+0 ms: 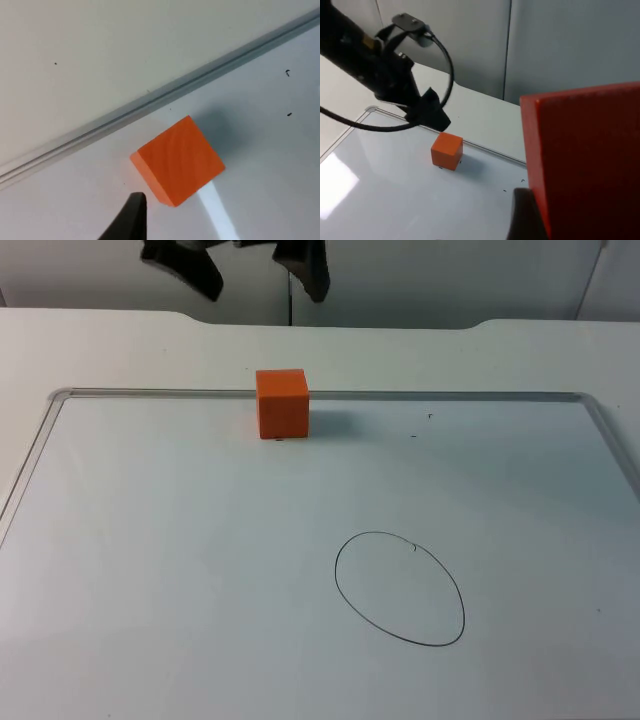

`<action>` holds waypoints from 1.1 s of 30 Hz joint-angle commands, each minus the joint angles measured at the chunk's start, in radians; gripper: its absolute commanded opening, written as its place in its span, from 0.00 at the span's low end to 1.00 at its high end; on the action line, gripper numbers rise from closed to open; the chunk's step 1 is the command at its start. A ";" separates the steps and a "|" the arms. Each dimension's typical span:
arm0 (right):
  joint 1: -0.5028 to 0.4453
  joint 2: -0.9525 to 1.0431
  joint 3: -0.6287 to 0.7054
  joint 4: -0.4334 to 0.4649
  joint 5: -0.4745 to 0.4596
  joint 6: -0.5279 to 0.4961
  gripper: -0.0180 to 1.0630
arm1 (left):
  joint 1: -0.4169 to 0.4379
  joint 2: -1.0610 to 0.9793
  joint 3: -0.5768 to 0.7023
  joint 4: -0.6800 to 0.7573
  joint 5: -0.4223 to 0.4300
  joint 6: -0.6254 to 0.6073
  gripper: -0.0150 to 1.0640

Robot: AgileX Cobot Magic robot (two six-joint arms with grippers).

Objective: Pick up one cube with the left hand and another cube with the right hand. First place the cube in the right hand at the target position, then stack the cube in the left hand on top.

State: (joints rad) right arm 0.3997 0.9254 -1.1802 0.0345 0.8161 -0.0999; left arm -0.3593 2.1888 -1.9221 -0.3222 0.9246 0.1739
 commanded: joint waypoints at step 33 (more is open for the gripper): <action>0.005 -0.003 0.004 0.026 -0.018 -0.015 0.01 | -0.065 0.414 -0.415 0.125 0.221 -0.385 0.98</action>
State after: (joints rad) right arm 0.3997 0.9254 -1.1802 0.0559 0.8161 -0.1084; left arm -0.4099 2.5958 -2.3284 -0.1964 1.1556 -0.2042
